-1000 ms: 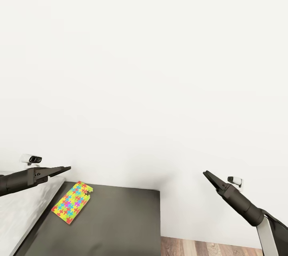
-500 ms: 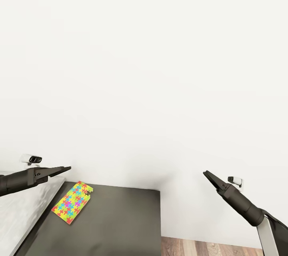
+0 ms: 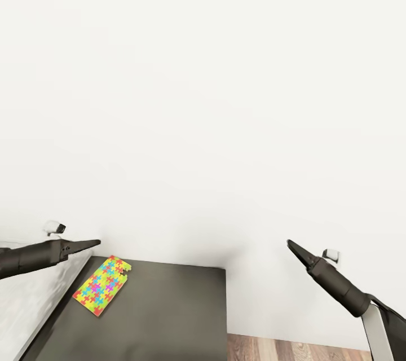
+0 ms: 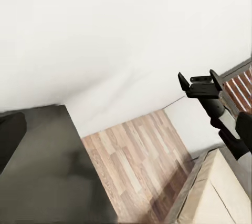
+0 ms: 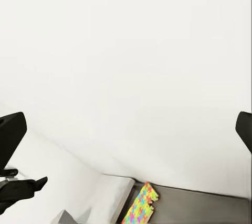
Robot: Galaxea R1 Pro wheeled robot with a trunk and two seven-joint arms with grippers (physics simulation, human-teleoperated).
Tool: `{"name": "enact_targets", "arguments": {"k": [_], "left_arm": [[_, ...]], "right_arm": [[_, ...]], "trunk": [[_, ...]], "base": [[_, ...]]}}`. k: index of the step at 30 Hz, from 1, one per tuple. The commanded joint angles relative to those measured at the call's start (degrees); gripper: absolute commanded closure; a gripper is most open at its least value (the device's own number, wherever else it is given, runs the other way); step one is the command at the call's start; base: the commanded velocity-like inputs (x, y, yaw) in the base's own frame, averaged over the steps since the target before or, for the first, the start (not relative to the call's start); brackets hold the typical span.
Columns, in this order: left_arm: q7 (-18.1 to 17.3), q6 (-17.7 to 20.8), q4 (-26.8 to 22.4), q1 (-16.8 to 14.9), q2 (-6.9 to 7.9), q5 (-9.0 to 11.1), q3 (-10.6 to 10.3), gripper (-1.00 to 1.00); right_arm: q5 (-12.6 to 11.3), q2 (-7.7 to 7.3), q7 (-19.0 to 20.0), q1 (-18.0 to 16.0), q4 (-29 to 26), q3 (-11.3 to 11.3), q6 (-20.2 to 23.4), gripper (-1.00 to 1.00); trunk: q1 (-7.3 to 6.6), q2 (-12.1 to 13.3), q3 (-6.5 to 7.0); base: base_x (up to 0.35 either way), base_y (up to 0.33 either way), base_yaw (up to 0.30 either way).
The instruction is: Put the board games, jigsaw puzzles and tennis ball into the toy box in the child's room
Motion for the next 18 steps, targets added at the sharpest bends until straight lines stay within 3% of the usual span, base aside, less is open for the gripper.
{"name": "enact_targets", "arguments": {"k": [1, 8, 9, 11, 12, 18], "left_arm": [[0.95, 0.61, 0.05, -0.12, -0.22, -0.44, 0.01, -1.0], [12.68, 0.63, 1.04, -0.8, -3.37, -2.37, -0.04, -1.0], [16.6, 0.64, 1.62, -0.93, -4.32, -2.55, -0.11, -1.0], [20.7, 0.69, 2.32, -1.05, -5.2, -2.64, -0.24, -1.0], [25.12, 0.8, 3.11, -1.53, -6.02, -2.69, -0.35, -1.0], [36.15, 1.15, 5.5, -6.03, -7.94, -2.76, -1.17, -1.0]], "right_arm": [[-0.25, -0.01, -0.84, -0.05, -0.05, -0.01, 0.44, -1.0], [-0.14, -0.19, -8.27, -0.08, -0.48, 1.17, 0.7, -1.0], [-0.1, -0.29, -9.77, -0.04, -0.53, 2.21, 0.72, -1.0], [-0.06, -0.38, -10.88, 0.0, -0.56, 3.42, 0.73, -1.0], [-0.02, -0.48, -11.59, -0.01, -0.54, 4.55, 0.74, -1.0], [0.25, -0.94, -12.53, -0.11, -0.6, 6.38, 1.71, -1.0]], "trunk": [[0.04, -0.13, -0.13], [0.04, -0.13, -0.13], [0.04, -0.13, -0.13], [0.04, -0.13, -0.13], [0.04, -0.13, -0.13], [0.04, -0.13, -0.13]], "base": [[0.0, 0.0, 0.0], [0.0, 0.0, 0.0], [0.0, 0.0, 0.0], [0.0, 0.0, 0.0], [0.0, 0.0, 0.0], [0.0, 0.0, 0.0]]}}
